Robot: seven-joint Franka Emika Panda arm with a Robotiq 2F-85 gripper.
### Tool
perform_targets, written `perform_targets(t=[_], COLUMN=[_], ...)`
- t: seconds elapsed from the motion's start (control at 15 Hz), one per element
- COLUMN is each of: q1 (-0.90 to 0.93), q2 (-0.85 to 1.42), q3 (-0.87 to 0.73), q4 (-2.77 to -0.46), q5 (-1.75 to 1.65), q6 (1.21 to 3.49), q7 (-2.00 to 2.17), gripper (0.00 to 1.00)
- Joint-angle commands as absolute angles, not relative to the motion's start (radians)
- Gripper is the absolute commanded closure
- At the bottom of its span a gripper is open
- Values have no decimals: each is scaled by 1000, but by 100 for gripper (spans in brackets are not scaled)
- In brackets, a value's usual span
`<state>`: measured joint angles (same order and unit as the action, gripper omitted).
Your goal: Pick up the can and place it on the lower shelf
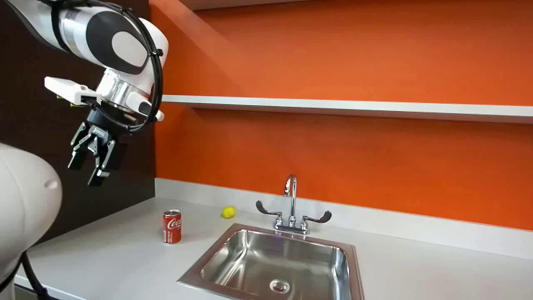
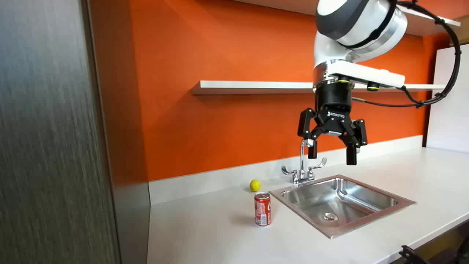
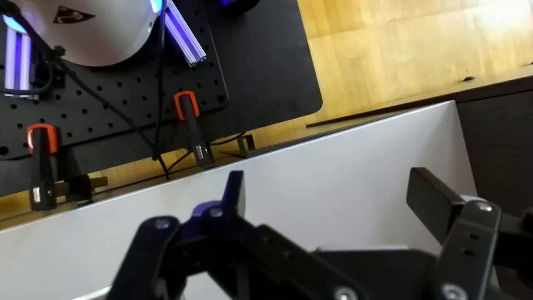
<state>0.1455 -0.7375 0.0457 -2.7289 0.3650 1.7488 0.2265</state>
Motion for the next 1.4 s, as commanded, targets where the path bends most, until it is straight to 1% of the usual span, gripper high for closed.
perform_targets(t=[0.0, 0.27, 0.53, 1.33], q1=[116, 122, 129, 143], q2=[-737, -713, -657, -310], q3=[71, 76, 113, 171], q4=[-2725, -2719, -2718, -2702], q5=[378, 389, 383, 327], q6=[1739, 1780, 1947, 2384], q7=[212, 200, 207, 229], gripper=[0, 0, 0, 0])
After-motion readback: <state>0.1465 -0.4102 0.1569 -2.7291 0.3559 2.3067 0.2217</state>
